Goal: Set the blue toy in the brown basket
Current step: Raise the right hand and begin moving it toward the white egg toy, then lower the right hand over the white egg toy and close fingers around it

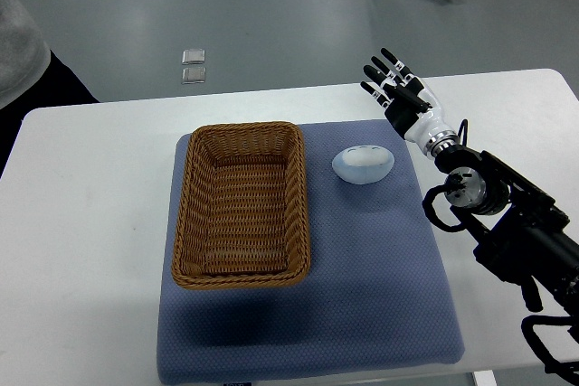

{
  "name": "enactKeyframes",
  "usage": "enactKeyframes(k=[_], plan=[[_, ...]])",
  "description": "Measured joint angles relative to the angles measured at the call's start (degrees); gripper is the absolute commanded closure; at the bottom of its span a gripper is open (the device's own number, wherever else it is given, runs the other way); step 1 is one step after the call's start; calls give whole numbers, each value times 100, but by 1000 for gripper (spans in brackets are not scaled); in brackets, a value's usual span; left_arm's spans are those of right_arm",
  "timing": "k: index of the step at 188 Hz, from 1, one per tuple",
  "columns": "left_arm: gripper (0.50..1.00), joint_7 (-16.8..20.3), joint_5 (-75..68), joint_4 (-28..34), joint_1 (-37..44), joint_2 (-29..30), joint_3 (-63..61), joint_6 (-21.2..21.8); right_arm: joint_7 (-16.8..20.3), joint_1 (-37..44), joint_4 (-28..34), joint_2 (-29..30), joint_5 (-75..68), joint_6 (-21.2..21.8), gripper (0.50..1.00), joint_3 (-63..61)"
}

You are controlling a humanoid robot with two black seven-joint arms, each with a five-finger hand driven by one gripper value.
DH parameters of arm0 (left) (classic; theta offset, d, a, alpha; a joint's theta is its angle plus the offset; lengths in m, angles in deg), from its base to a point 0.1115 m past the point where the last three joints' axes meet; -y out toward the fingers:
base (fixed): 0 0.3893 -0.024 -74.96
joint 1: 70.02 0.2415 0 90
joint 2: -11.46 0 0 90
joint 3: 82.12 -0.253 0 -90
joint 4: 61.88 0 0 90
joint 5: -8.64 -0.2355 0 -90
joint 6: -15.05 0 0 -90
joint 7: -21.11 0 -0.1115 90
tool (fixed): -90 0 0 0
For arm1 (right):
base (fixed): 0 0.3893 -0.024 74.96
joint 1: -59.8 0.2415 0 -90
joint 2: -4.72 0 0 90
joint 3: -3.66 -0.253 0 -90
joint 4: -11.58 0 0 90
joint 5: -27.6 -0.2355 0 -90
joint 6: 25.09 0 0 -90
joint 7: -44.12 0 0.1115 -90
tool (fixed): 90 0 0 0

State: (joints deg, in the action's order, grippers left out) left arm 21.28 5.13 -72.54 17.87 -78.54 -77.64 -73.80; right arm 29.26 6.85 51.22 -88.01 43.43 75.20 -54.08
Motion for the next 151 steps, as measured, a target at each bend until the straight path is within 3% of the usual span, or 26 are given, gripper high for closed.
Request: enactKeyframes(k=[85, 124, 151], plan=[[500, 3, 2, 6, 0, 0, 17, 0, 61, 152, 134, -243, 446, 111, 597, 242], [500, 8, 8, 18, 0, 0, 21, 0, 345, 912, 531, -1087, 1997, 237, 597, 1412], [500, 10, 10, 25, -5, 0, 31, 0, 728, 1855, 822, -1768, 2681, 805, 597, 2692]])
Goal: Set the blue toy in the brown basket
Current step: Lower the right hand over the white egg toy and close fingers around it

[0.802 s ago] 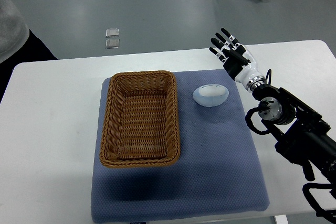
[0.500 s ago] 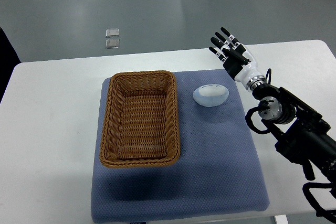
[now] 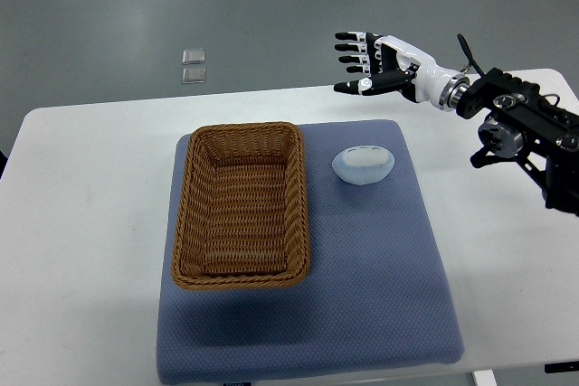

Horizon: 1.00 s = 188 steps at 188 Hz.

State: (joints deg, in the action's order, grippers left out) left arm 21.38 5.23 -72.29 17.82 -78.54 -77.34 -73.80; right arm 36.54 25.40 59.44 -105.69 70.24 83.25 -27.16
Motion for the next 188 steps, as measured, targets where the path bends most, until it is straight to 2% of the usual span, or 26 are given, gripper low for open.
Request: enactKeyframes(k=[30, 66, 105, 188], plan=[[500, 0, -4, -19, -3, 0, 11, 0, 436, 1580, 209, -357, 385, 525, 597, 2227], [500, 0, -15, -22, -4, 0, 14, 0, 868, 2775, 557, -161, 519, 614, 597, 3924], [500, 0, -13, -16, -3, 0, 14, 0, 1277, 2922, 601, 218, 666, 564, 599, 4476], [500, 0, -6, -13, -2, 0, 17, 0, 1390, 2644, 602, 341, 851, 253, 605, 4750]])
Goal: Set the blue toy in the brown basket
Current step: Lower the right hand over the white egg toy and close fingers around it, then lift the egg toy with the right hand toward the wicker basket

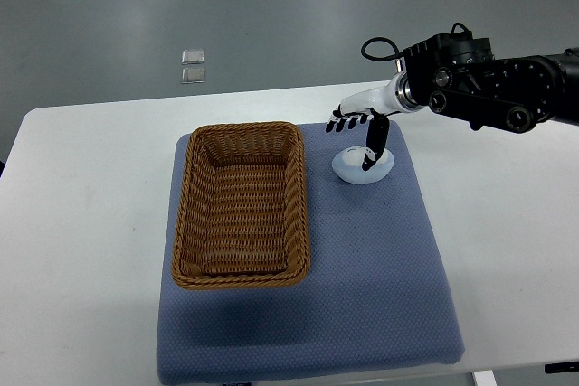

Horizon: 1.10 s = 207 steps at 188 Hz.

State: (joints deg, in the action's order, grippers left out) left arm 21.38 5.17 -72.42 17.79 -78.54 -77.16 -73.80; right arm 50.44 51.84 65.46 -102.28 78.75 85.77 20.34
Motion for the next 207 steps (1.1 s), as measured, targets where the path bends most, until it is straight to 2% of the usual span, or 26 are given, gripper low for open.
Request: enactKeyframes(k=[59, 84, 136, 146, 184, 207], plan=[[500, 0, 3, 12, 1, 0, 5, 0, 1, -301, -49, 29, 177, -169, 636, 10], [500, 0, 4, 17, 0, 0, 5, 0, 1, -406, -67, 30, 282, -197, 675, 11], [500, 0, 5, 9, 1, 0, 5, 0, 1, -592, -209, 139, 308, -311, 920, 11], [500, 0, 5, 9, 2, 0, 5, 0, 1, -630, -251, 172, 312, -330, 948, 11], [500, 0, 5, 32, 1, 0, 5, 0, 1, -599, -287, 132, 298, -294, 951, -3], [500, 0, 5, 35, 3, 0, 5, 0, 1, -207, -157, -46, 228, -178, 948, -57]])
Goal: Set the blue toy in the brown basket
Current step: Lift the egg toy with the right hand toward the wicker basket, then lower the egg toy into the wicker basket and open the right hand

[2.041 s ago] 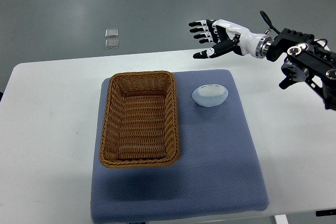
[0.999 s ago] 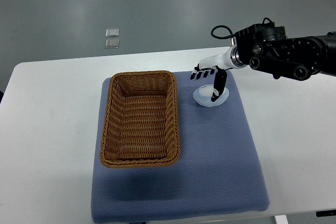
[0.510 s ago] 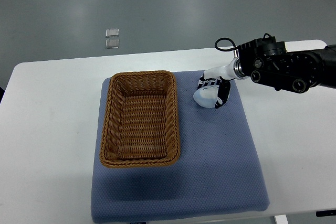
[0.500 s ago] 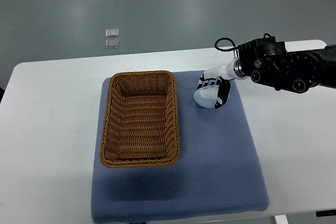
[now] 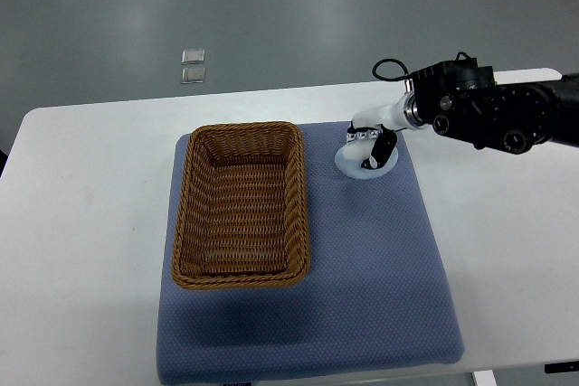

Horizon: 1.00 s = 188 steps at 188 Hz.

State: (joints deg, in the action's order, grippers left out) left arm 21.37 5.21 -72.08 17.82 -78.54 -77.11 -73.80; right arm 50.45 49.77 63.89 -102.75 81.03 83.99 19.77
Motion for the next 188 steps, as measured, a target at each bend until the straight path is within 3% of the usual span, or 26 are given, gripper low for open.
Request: enactKeyframes(k=[40, 73, 138, 188], plan=[[500, 0, 0, -30, 2, 0, 0, 0, 0, 826, 448, -204, -221, 160, 942, -21], [500, -1, 0, -28, -2, 0, -3, 0, 0, 1142, 516, 172, -572, 178, 938, -6], [500, -2, -3, -35, 0, 0, -25, 0, -1, 910, 111, 1588, -664, -86, 934, 45], [500, -1, -2, -28, -2, 0, -30, 0, -1, 513, -172, 1745, -660, -271, 914, 13]])
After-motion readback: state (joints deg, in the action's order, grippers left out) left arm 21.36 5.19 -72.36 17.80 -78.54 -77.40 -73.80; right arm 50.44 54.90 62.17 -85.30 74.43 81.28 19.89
